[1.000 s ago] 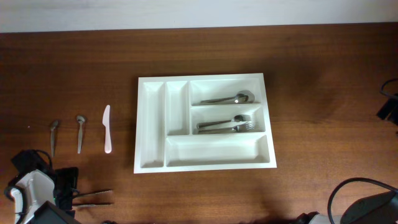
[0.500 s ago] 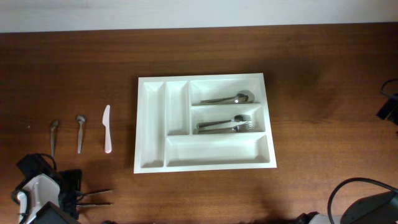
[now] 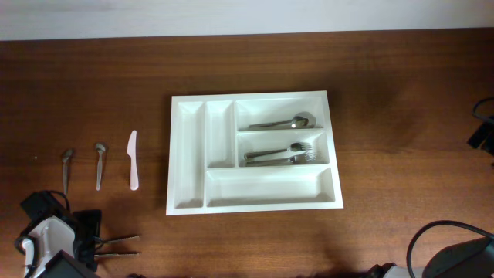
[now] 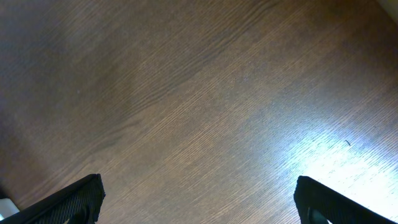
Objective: Pack container
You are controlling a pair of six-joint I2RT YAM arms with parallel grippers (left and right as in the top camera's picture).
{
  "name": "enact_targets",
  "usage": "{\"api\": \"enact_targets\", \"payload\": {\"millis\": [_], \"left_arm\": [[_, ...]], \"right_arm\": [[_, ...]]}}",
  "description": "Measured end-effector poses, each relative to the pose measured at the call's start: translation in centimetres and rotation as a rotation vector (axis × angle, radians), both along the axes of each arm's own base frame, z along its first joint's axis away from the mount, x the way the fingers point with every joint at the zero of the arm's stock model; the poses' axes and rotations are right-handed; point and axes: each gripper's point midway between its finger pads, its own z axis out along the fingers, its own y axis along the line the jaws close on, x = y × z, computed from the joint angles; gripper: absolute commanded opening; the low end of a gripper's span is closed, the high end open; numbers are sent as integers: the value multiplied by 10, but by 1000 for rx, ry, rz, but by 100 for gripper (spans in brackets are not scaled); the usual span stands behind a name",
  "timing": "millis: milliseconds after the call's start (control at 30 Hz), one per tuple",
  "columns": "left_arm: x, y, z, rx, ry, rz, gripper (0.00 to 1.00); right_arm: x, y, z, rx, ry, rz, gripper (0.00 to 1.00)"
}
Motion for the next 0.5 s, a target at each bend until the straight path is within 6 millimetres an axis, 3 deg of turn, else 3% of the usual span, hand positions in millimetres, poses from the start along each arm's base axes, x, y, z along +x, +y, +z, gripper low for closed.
{"api": "enact_targets", "payload": {"millis": [500], "left_arm": [[7, 0, 0, -3, -30, -54, 99]], "right_arm": [[0, 0, 0, 0, 0, 0, 99]]}}
